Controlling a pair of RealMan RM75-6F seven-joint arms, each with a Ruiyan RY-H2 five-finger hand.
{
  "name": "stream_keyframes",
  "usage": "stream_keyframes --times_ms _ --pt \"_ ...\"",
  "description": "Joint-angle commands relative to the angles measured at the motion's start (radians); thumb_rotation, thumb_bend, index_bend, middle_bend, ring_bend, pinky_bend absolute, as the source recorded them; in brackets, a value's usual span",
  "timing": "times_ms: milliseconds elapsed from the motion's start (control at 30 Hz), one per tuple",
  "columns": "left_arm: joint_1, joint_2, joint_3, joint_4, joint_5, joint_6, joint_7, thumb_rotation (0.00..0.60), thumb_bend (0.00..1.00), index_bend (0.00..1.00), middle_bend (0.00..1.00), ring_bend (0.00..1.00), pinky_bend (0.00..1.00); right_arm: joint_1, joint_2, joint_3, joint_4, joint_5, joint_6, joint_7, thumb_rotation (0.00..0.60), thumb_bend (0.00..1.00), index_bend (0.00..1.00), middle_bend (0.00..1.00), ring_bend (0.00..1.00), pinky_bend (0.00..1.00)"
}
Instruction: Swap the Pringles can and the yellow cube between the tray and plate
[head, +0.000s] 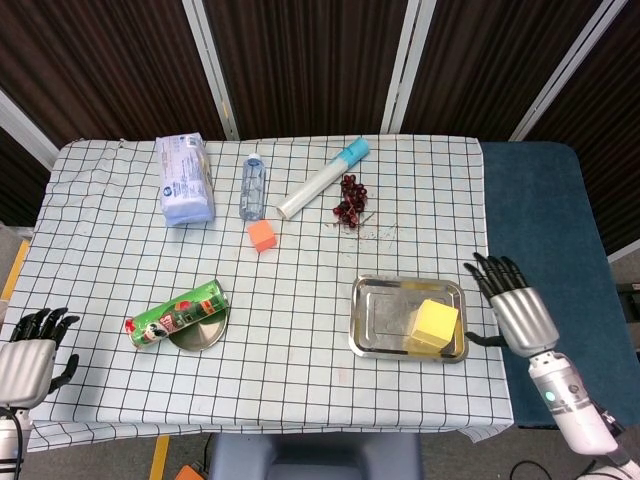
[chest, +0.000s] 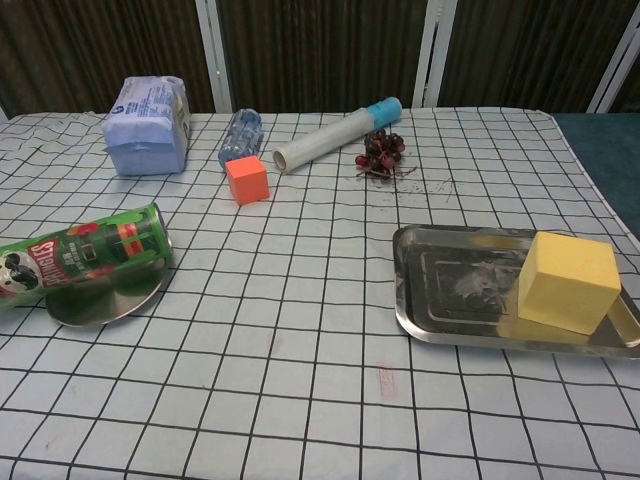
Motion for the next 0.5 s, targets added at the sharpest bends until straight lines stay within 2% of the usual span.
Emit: stream_keyframes --times_ms 33,167,500 --pt "0.004 -0.001 -0.003 0.004 0.007 0.011 -0.011 0.600 0.41 0.23 0.16 0.11 0.15 -0.141 -0.017 0.054 0.036 0.089 0.175 -0.021 0.600 0.03 0.00 0.00 0.00 0.00" --pt "0.009 -0.003 -0.002 0.007 0.021 0.028 -0.011 0.600 0.41 0.22 0.16 0.11 0.15 -0.193 -0.051 0.105 0.079 0.169 0.221 -0.006 0.600 0.03 0.00 0.00 0.00 0.00" --pt "0.018 -0.002 -0.005 0.005 0.048 0.062 -0.021 0.600 0.41 0.22 0.15 0.11 0.15 -0.218 -0.049 0.120 0.057 0.154 0.209 -0.062 0.600 0.03 0.00 0.00 0.00 0.00"
